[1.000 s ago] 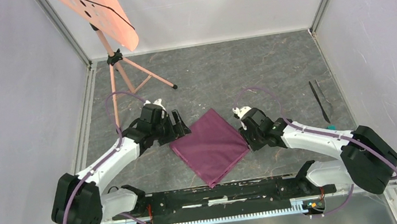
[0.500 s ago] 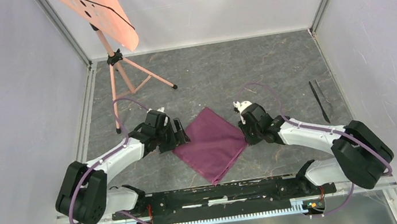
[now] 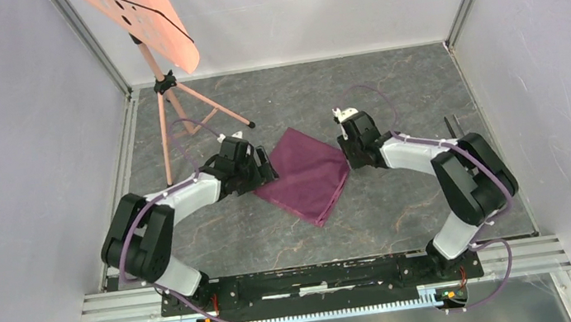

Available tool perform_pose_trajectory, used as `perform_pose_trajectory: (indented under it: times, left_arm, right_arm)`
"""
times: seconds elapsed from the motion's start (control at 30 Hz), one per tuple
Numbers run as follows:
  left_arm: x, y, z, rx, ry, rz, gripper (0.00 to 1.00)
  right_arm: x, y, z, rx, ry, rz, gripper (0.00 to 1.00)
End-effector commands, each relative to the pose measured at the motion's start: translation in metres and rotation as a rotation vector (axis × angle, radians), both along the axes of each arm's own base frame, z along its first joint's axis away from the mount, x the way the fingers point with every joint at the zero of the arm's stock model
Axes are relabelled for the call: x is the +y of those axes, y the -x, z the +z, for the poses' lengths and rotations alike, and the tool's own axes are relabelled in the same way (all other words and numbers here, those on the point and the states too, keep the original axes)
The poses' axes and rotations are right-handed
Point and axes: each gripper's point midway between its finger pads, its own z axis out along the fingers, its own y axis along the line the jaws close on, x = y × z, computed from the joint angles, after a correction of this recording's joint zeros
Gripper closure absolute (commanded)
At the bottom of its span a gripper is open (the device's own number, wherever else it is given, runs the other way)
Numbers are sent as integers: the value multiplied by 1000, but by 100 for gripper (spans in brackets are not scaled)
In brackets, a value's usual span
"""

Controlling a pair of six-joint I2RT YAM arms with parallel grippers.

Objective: Fold the napkin into a case and place the utensils inside
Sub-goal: Turn over the upper triangle folded napkin at the center of the board.

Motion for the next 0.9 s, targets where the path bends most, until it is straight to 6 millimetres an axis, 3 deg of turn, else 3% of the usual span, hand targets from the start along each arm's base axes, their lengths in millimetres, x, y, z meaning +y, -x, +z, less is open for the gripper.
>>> perform_pose_trajectory:
  times: [0.0,0.23,0.33,0.4,0.5,0.63,0.77,0.87]
  left_arm:
    - [11,-6,-14,31,-86,11,13]
    - [-6,6,35,-28,56,-52,12]
    - [-16,2,56,-74,124,-61,10]
    - [-19,-5,60,-83,134,-55,10]
    - [-24,-14,52,-56,130,-62,10]
    - [-17,-24,23,-19,61,-38,10]
    - [-3,-27,-10,28,-45,-26,10]
    - [0,-26,-17,41,-74,-33,10]
  right_arm:
    - [-39,14,-8,109,218,10,60]
    - [-8,0,52,6,63,69,49]
    - [24,-3,56,0,-90,141,49]
    - [32,-4,48,27,-116,148,53]
    - [22,-11,31,27,-69,113,54]
    - [-4,-15,7,51,11,47,57]
    - [-27,-2,-8,70,94,0,59]
    - [-32,11,-10,79,91,-7,60]
